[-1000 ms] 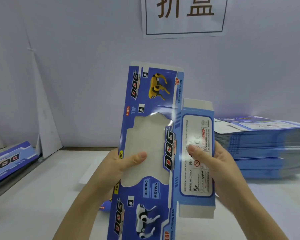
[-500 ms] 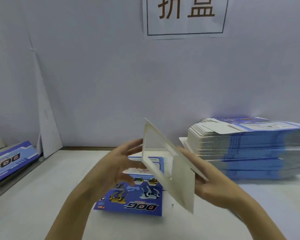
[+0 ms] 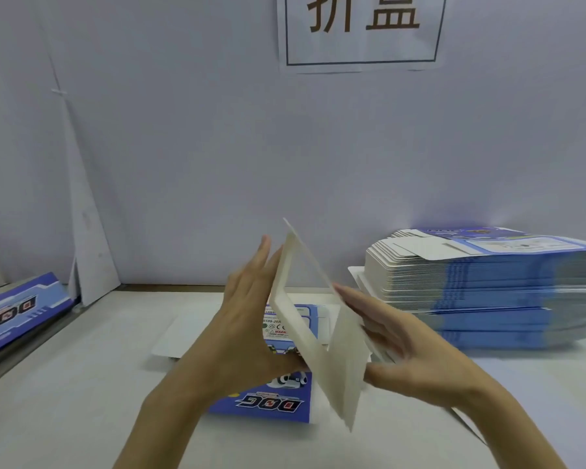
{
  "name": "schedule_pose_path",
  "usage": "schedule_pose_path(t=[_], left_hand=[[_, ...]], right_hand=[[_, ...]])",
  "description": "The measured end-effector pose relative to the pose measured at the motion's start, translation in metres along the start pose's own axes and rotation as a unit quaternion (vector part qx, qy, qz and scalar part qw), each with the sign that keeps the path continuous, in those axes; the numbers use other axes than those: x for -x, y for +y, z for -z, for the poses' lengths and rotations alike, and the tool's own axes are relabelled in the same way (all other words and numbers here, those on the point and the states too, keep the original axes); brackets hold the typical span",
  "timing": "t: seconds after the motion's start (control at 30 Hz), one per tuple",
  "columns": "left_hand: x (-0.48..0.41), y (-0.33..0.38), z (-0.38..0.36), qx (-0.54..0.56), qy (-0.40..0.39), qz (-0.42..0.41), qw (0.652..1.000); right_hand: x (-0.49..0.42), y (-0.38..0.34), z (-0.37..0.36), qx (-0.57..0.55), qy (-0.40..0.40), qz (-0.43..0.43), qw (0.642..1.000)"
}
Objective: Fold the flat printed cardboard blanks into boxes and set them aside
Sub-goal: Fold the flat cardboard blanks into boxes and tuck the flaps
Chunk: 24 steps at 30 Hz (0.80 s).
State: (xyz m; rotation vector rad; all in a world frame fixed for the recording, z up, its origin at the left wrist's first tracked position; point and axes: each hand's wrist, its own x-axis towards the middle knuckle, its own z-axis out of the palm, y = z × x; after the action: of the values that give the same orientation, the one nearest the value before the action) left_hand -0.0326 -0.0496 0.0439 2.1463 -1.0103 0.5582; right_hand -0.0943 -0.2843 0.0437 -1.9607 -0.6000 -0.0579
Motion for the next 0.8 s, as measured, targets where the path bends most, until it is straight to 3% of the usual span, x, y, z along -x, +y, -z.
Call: schedule_pose_path(t=[0.13,0.23,0.33,0.4,0.47,0.6,0.73,0.8], left_hand=[[-0.01,0.016,0.005,0.125,0.032,0.052,0.99],[0.0,0.021,0.007,0.093,0.029,-0.01,0.995],[0.002,0.026,0.013,0.149,0.116,0.025,0.982],[-0.001,0.031,0.016,0.247,0.148,0.078,0.955],[-0.003,0.038,0.015,0.308,0.139,0.108,0.935],[0.001,0.052,0.007,0.369,0.081,0.12,0.918],[0.002,0.044,0.01,0.408,-0.022,0.146,0.901],[-0.001,0.041,0.012,0.42,-0.026,0.158,0.893]], right_hand=[[0.006,-0.016,0.001,-0.068,0.023,0.033,0.997],[0.008,-0.015,0.002,-0.123,0.042,0.033,0.991],[0.002,-0.018,0.003,-0.168,0.102,0.06,0.979],[0.001,-0.023,0.005,-0.231,0.123,0.103,0.96],[0.003,-0.027,0.006,-0.215,0.132,0.126,0.959],[0.002,-0.031,0.001,-0.069,0.171,0.107,0.977],[0.004,-0.034,0.0,-0.115,0.211,0.114,0.964],[0.005,-0.033,-0.002,-0.148,0.241,0.112,0.953]])
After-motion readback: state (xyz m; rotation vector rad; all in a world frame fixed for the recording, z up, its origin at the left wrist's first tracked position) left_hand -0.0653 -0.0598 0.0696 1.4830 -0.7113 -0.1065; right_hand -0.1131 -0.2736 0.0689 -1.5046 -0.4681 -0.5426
